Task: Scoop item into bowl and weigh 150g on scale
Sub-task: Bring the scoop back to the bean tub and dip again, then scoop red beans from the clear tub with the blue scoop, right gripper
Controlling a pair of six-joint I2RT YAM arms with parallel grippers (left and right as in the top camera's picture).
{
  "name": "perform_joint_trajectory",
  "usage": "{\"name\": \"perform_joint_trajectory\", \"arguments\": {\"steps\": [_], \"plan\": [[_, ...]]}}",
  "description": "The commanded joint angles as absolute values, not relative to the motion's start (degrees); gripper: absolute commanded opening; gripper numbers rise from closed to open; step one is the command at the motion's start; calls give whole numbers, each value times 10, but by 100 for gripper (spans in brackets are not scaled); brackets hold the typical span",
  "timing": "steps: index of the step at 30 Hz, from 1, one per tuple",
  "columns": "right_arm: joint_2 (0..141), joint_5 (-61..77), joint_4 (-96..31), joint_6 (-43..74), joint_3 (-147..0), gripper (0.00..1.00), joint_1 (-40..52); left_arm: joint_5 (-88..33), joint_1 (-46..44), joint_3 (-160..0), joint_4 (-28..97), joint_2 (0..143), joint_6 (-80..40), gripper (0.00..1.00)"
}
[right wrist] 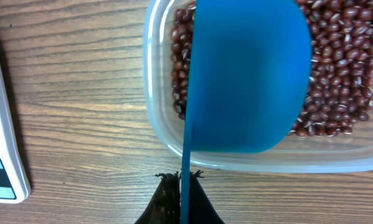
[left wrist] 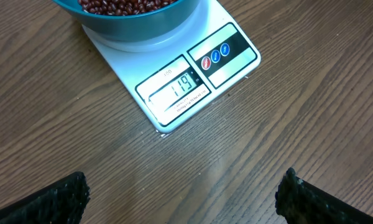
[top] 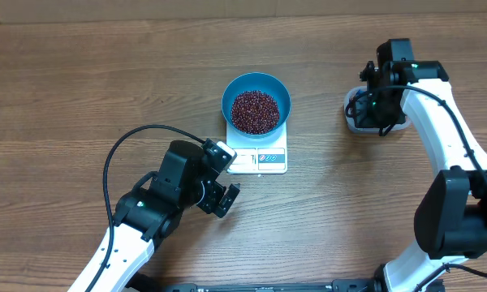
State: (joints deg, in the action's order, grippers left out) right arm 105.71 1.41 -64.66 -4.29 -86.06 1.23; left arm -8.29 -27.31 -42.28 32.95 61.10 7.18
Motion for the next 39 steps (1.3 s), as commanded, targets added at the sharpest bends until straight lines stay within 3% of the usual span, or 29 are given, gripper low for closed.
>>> {"name": "perform_joint_trajectory", "arguments": {"steps": [1,9,22,39], "plan": [[1065,23,-652,-46,-855,4,22,-79,-274,-421,328,614,62,100],[1065,120,-636,-46,-856,4,5,-79,-274,-421,328,614,62,100],[1065,325,-631,-50,-856,4,-110,-79,-274,-421,328,614,62,100],[1065,416,-639,-50,-856,4,-219,-79,-274,-421,328,614,62,99]]}}
